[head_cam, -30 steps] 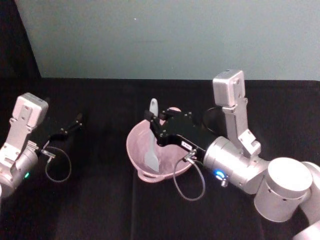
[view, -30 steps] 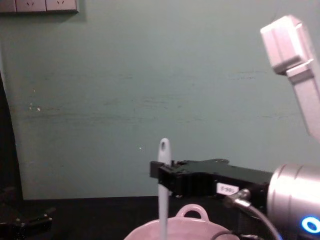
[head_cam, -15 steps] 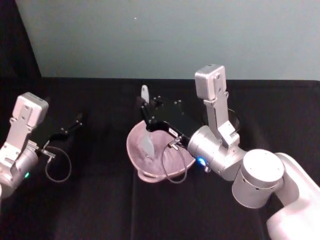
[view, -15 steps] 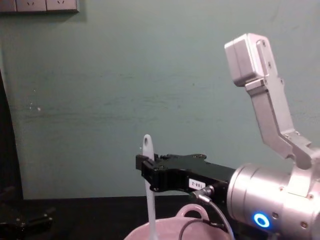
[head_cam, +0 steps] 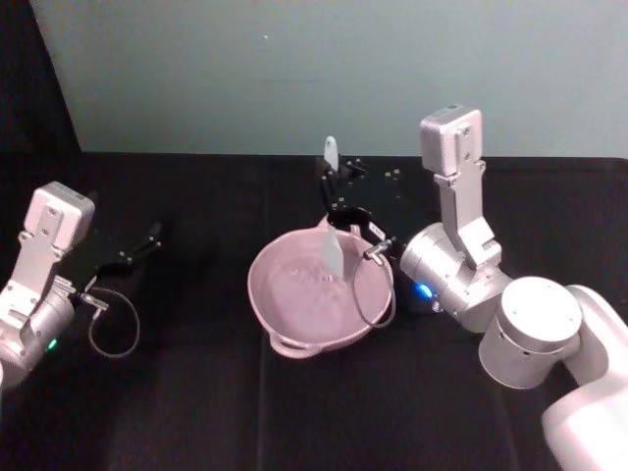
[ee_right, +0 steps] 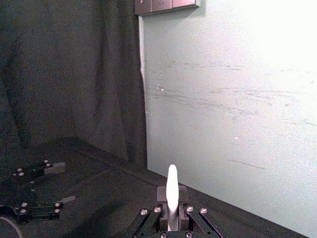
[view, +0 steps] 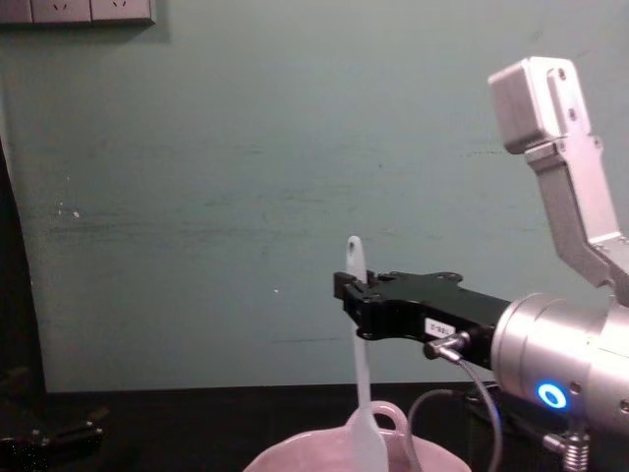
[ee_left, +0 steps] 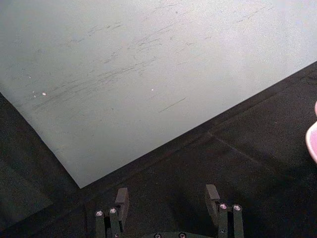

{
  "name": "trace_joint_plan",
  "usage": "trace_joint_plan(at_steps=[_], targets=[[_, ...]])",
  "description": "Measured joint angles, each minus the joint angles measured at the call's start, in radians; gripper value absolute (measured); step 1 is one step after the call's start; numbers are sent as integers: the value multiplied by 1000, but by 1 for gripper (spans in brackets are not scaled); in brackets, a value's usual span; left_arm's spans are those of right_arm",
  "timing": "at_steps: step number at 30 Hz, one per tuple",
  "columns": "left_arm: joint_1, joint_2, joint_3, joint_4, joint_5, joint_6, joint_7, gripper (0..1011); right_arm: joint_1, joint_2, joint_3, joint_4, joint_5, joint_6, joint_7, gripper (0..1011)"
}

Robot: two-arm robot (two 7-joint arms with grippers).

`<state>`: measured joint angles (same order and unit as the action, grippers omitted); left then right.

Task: Use the one hand to pick up the spoon and stir the clear water in the bowl.

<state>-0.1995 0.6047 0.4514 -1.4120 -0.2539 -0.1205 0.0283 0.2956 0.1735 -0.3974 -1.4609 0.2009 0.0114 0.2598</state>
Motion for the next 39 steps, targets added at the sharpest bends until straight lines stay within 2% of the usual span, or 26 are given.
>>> trace_joint_plan(at_steps=[4, 10, 16, 22, 27, 30, 39], targets=[[0, 0, 0, 0, 0, 0, 0, 1011, -12, 12, 13, -18, -10, 16, -4, 119], [0, 0, 0, 0, 0, 0, 0, 1011, -58, 47, 38, -91, -1, 83, 9, 120], [0, 0, 0, 0, 0, 0, 0, 1011, -119, 81, 50, -188, 49, 141, 49, 120], [0, 0, 0, 0, 0, 0, 0, 1011, -159, 95, 27, -251, 96, 175, 79, 120], [0, 0, 0, 0, 0, 0, 0, 1011, -158, 87, -10, -244, 103, 165, 84, 120], [0, 0, 0, 0, 0, 0, 0, 1011, -142, 70, -34, -213, 103, 145, 82, 120], [0, 0, 0, 0, 0, 0, 0, 1011, -87, 19, -50, -122, 92, 84, 55, 120]])
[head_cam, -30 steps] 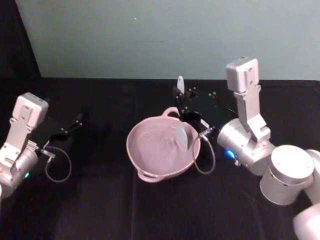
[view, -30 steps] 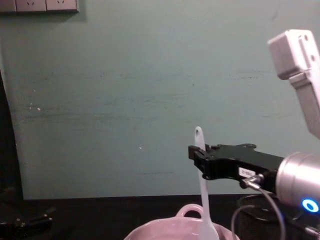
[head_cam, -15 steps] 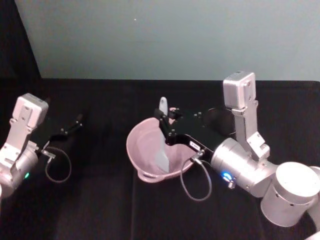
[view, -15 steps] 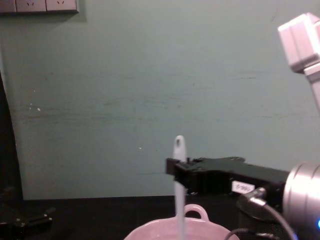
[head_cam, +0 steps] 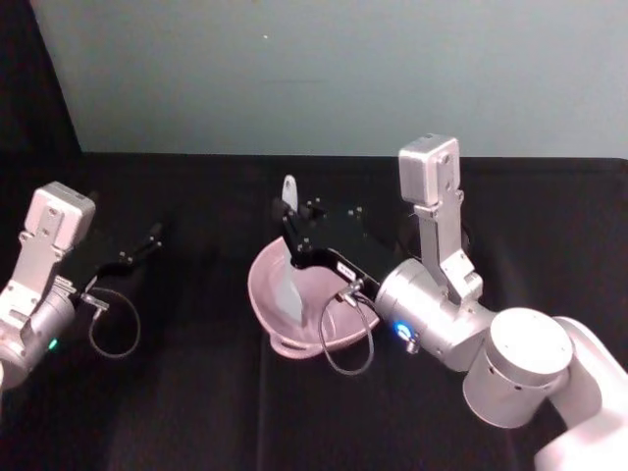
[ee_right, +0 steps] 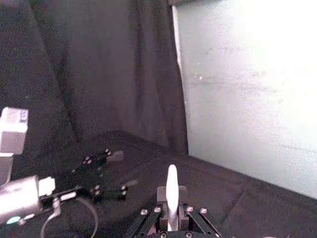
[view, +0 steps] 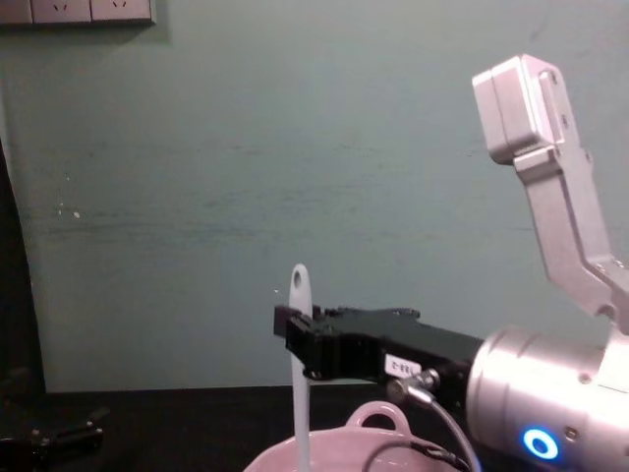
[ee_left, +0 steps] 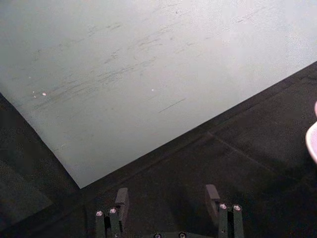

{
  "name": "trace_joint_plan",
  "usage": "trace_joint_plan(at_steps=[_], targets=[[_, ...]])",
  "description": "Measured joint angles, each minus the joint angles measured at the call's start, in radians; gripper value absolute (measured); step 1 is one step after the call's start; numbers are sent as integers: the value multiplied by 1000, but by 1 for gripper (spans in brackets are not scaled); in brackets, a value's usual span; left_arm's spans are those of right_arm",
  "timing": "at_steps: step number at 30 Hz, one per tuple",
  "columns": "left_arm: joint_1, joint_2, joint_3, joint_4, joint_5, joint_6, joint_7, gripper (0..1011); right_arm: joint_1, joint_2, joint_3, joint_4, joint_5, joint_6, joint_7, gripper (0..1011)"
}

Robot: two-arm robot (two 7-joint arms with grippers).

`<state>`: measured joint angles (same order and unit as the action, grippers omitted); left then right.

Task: Use the one hand to pick up the spoon and stir the clear water in the bowl.

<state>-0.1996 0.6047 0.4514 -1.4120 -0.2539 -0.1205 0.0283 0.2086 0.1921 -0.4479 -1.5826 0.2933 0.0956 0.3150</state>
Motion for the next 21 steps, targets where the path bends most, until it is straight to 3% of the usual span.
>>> trace_joint_plan(at_steps=[11, 21], targets=[[0, 0, 0, 0, 0, 0, 0, 1011, 73, -59, 20, 137, -35, -90, -41, 119], [0, 0, 0, 0, 0, 0, 0, 1011, 99, -74, 58, 196, -84, -151, -78, 119]])
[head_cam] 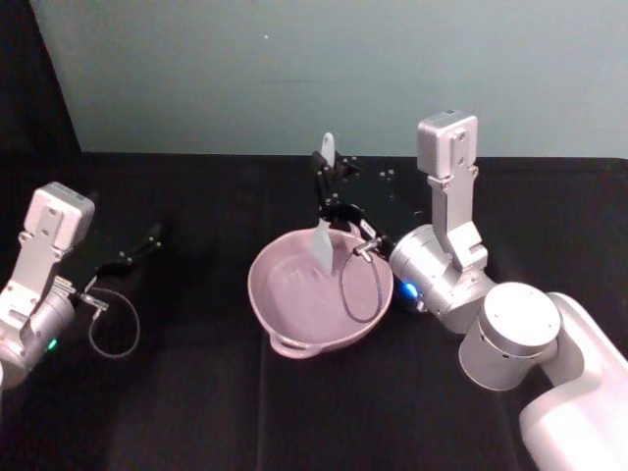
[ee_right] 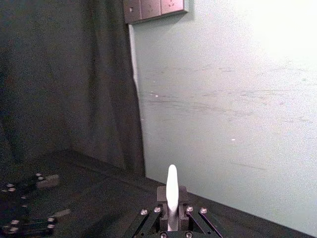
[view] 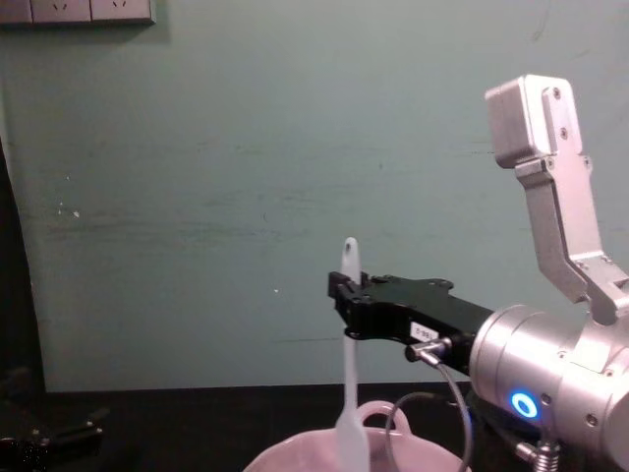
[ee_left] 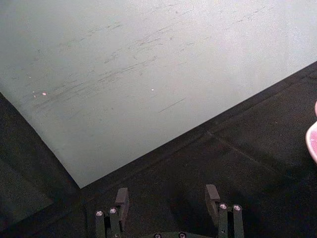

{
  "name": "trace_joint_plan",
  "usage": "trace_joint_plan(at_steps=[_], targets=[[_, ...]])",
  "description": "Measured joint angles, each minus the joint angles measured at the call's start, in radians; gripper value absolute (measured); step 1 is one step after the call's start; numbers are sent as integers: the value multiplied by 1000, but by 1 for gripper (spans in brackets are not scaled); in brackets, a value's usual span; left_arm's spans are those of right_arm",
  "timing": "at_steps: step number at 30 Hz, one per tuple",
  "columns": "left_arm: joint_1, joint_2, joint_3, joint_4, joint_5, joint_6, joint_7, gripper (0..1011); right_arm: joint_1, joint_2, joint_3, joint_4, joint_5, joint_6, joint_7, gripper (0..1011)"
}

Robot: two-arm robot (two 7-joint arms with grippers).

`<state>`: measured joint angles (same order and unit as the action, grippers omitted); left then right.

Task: Use the one hand to pick up the spoon and stir the clear water in the bowl.

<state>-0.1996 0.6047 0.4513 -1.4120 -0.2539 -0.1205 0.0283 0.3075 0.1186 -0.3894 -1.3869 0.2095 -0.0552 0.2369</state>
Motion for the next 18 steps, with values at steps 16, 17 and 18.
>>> trace_joint_plan(at_steps=[16, 17, 18], targets=[[0, 0, 0, 0, 0, 0, 0, 1011, -95, 71, 44, -134, -20, 66, 40, 120], [0, 0, 0, 0, 0, 0, 0, 1011, -105, 75, 45, -148, -12, 72, 46, 120], [0, 0, 0, 0, 0, 0, 0, 1011, -122, 82, 45, -174, 1, 81, 56, 120]])
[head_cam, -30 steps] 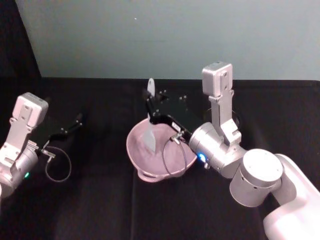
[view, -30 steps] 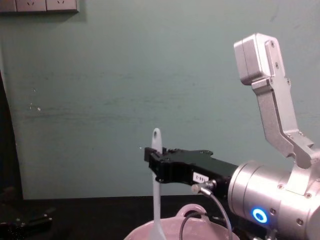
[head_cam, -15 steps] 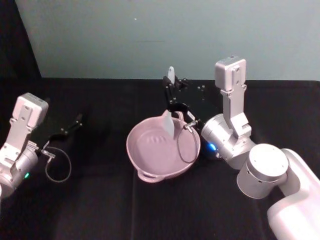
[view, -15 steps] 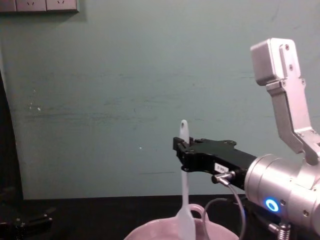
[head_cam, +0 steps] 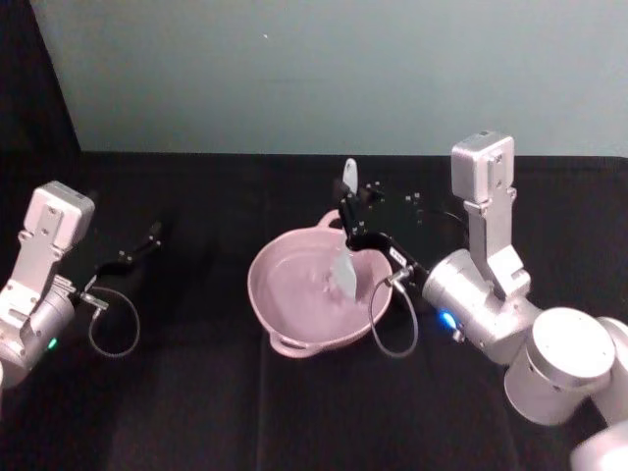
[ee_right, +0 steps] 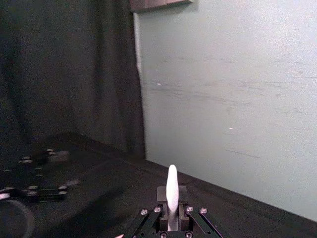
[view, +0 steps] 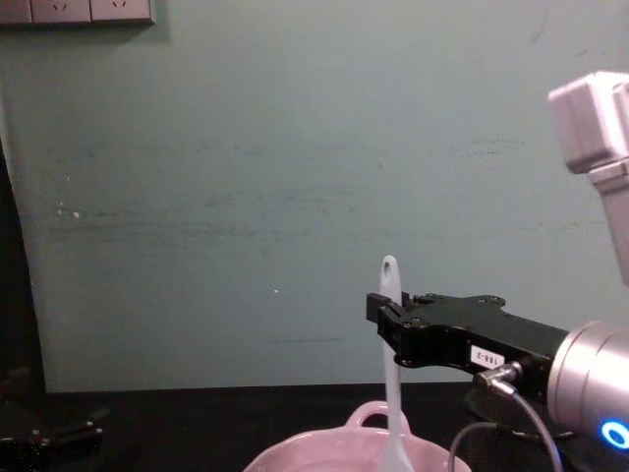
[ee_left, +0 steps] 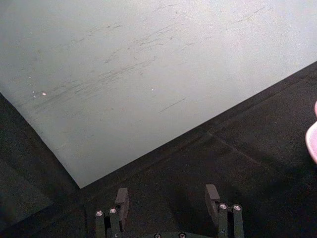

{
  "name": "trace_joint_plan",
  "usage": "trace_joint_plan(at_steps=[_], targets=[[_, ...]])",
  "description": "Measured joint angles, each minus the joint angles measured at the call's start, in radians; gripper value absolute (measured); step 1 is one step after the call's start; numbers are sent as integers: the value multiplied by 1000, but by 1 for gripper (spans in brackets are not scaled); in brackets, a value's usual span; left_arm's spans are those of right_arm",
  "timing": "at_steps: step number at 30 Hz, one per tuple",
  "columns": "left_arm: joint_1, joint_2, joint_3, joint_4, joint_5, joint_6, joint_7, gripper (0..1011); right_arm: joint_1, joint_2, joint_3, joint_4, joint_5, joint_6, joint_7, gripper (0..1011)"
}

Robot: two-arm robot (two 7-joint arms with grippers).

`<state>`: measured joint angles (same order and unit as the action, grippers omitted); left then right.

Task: Use the one hand to pick up the spoon and stir the clear water in the bowl.

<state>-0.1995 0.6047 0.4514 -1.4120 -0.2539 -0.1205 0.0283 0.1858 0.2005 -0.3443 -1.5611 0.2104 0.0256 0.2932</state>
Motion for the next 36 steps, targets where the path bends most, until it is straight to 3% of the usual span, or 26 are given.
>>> trace_joint_plan(at_steps=[8, 13, 18, 25, 30, 36], targets=[[0, 0, 0, 0, 0, 0, 0, 1011, -59, 24, -20, -105, 61, 37, 41, 120], [0, 0, 0, 0, 0, 0, 0, 1011, -53, 17, -50, -105, 92, 65, 51, 119], [0, 0, 0, 0, 0, 0, 0, 1012, -23, -6, -74, -60, 98, 68, 40, 119], [0, 0, 0, 0, 0, 0, 0, 1011, 44, -54, -88, 54, 69, 8, -3, 120], [0, 0, 0, 0, 0, 0, 0, 1011, 86, -79, -72, 127, 37, -39, -37, 120], [0, 0, 0, 0, 0, 0, 0, 1011, 103, -81, -40, 158, -3, -82, -69, 119]])
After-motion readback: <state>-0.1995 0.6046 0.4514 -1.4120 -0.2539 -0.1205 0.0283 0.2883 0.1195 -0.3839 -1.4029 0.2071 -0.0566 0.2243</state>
